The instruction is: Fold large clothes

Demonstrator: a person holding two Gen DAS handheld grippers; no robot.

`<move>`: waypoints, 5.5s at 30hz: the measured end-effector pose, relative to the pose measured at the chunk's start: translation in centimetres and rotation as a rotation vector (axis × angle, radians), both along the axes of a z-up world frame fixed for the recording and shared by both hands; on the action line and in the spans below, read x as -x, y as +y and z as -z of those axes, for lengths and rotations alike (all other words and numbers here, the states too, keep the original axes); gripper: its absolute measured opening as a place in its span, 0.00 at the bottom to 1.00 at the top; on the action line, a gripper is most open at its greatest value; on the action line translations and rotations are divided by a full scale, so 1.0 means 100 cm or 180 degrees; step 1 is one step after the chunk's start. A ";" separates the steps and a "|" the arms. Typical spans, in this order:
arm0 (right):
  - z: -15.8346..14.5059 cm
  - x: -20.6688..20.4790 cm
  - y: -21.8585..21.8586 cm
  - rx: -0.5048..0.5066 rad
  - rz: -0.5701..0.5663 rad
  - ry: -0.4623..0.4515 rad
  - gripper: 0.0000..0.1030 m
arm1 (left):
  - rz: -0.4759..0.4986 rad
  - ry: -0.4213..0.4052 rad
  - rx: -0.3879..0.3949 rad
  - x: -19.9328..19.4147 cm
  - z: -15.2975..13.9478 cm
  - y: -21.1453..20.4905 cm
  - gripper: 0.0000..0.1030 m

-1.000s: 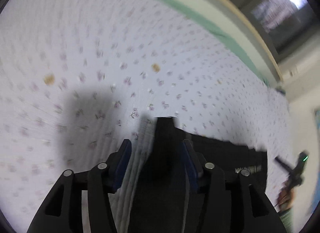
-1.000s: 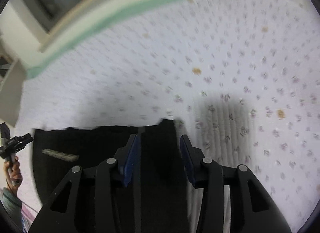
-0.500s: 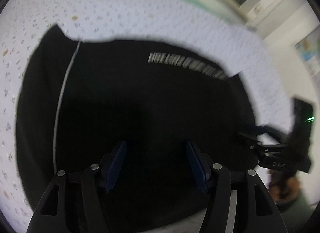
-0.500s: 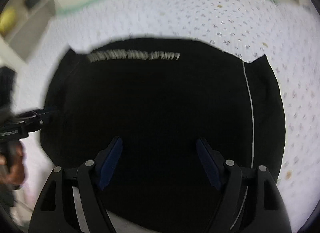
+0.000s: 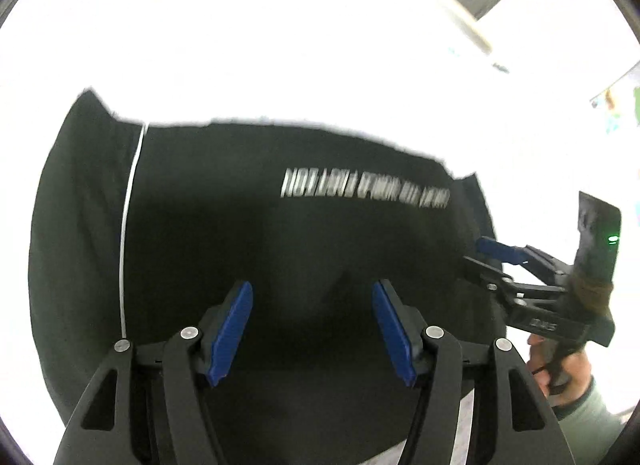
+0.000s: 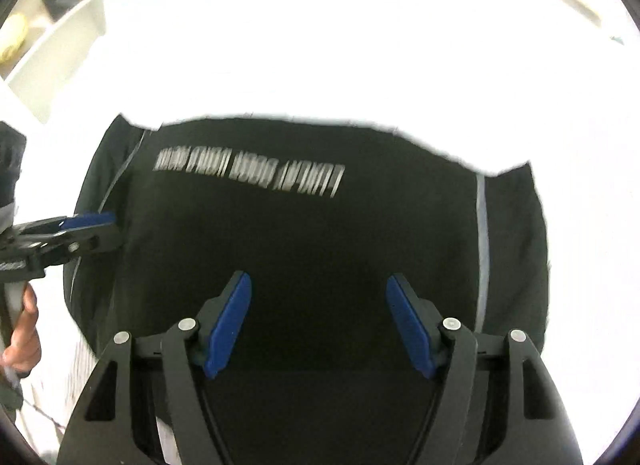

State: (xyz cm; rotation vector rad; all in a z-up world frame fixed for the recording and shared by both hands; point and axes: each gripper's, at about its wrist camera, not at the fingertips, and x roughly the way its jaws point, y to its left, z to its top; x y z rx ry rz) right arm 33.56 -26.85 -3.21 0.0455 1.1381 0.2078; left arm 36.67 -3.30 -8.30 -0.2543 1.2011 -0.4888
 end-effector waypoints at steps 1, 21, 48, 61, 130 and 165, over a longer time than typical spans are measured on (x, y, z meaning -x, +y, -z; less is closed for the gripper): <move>0.002 -0.012 -0.004 0.0026 0.0037 -0.0010 0.72 | -0.0013 -0.0008 0.0059 -0.012 -0.001 -0.001 0.62; 0.000 0.054 -0.034 -0.0166 -0.0175 0.0150 0.72 | 0.0333 0.0222 0.0144 0.026 0.008 0.035 0.64; -0.043 0.126 -0.174 -0.0300 0.0978 -0.0029 0.77 | -0.0896 0.0207 0.0160 0.059 -0.021 0.214 0.65; 0.032 0.064 -0.171 -0.0581 0.0940 0.0254 0.77 | -0.0982 0.0846 0.0620 0.004 0.078 0.209 0.65; 0.146 0.255 -0.105 -0.1819 0.0509 0.0270 0.63 | -0.0987 0.0367 0.2444 0.220 0.161 0.240 0.34; 0.114 0.248 0.039 0.0189 0.0311 -0.0042 0.94 | -0.0402 -0.0275 -0.0202 0.240 0.081 0.092 0.49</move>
